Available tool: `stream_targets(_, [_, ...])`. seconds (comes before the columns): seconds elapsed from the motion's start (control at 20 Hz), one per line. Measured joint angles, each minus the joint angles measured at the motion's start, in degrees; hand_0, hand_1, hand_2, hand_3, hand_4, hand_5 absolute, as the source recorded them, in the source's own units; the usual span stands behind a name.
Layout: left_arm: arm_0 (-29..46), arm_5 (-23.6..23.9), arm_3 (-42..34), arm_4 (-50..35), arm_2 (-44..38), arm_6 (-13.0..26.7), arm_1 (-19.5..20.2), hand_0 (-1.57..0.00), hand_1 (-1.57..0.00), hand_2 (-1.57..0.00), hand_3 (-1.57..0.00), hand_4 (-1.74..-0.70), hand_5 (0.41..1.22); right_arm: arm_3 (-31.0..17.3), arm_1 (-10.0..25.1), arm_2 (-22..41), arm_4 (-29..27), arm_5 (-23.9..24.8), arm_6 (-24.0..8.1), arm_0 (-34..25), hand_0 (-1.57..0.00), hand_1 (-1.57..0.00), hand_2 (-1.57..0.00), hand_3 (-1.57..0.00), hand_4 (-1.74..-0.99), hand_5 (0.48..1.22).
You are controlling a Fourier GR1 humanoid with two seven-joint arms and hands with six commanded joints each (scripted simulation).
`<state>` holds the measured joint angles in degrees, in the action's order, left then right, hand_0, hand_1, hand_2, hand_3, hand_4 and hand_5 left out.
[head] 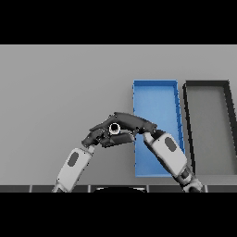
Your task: Pick up the blue pipe and place it into the blue bin.
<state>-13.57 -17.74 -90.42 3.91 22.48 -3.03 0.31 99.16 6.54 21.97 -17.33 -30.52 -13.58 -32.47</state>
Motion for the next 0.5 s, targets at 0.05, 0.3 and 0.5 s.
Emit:
stream_targets(0.05, [-0.54,0.28,0.81,1.60,-0.03,-1.55,0.40,-1.17,-1.07,-1.03,-0.93,-1.47,1.221,0.20,0.27,-0.55,0.69,0.23,-0.87,-0.04,-1.56,-1.56,-1.56,-1.55,-1.734,1.201])
stream_targets(0.3, [-0.41,-5.98,-0.23,3.23,-0.06,-1.00,2.10,-0.38,-0.35,-0.34,-0.30,-1.08,1.029,2.45,-0.51,-0.56,0.17,1.46,-4.21,1.07,-1.57,-1.57,-1.57,-1.56,-1.739,1.214])
stream_targets(0.5, [-0.03,-4.92,0.76,2.87,-0.54,4.01,0.81,-0.16,-0.14,-0.14,-0.12,-0.98,0.704,2.41,-1.39,-0.34,2.53,0.99,-2.65,1.64,-1.57,-1.57,-1.57,-1.57,-1.740,1.218])
